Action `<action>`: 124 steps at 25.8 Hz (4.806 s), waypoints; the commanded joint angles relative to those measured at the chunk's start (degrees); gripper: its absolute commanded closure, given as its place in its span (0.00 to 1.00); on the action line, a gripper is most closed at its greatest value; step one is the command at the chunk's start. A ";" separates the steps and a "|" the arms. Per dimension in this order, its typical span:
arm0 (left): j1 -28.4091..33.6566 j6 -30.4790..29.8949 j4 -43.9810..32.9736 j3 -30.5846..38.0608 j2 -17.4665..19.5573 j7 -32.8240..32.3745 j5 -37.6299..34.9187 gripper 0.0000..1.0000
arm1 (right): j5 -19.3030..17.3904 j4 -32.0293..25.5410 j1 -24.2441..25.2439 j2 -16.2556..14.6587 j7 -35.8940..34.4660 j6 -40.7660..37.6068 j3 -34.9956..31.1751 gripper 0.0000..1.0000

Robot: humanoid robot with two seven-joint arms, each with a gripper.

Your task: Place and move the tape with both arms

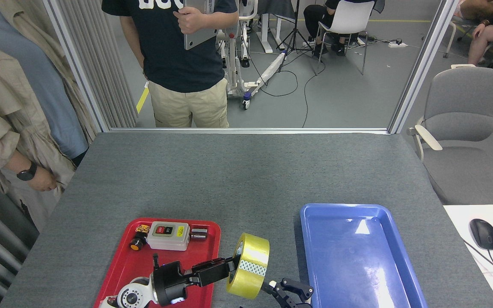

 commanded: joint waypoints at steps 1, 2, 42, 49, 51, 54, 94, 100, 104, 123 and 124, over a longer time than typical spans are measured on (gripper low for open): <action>0.04 0.03 -0.55 0.45 -0.03 0.10 0.35 1.00 | 0.01 0.07 0.12 -0.09 -0.22 -0.06 0.01 0.61; 0.04 0.03 -0.64 0.54 -0.03 0.19 0.35 1.00 | 0.01 0.07 0.12 -0.09 -0.22 -0.06 0.01 0.63; 14.37 40.72 -17.87 8.01 5.16 58.11 -69.26 0.01 | 4.93 2.36 -6.65 -4.30 36.86 56.45 -2.54 1.00; 17.53 43.71 -23.41 7.48 5.16 57.41 -69.78 0.01 | -1.93 1.65 -7.00 -7.38 43.54 52.32 -5.44 1.00; 18.23 43.71 -25.25 7.57 5.07 57.41 -69.70 0.01 | -2.19 1.65 -7.52 -7.47 45.04 51.62 -5.62 1.00; 18.23 44.50 -25.08 7.30 4.46 58.20 -69.52 0.01 | -2.36 1.65 -7.97 -7.56 47.85 49.51 -5.62 1.00; 17.27 43.01 -18.92 6.42 7.36 57.85 -60.29 0.00 | -6.58 0.78 -5.68 -5.98 31.06 49.15 -13.44 0.02; 17.35 40.64 -19.10 6.42 8.32 61.36 -60.38 0.00 | -6.50 2.18 -0.93 -1.67 9.53 46.25 -17.04 0.01; 17.35 40.46 -19.71 6.42 8.23 72.96 -60.38 0.00 | -6.41 2.36 0.03 -0.88 7.51 46.34 -17.04 0.01; 16.30 37.21 -22.35 8.36 8.32 73.05 -58.89 0.00 | -6.67 2.80 0.65 0.26 7.51 46.52 -17.39 0.01; 16.30 36.68 -22.26 8.36 8.32 73.05 -58.89 0.00 | -6.67 2.80 0.65 0.26 7.51 46.52 -17.39 0.01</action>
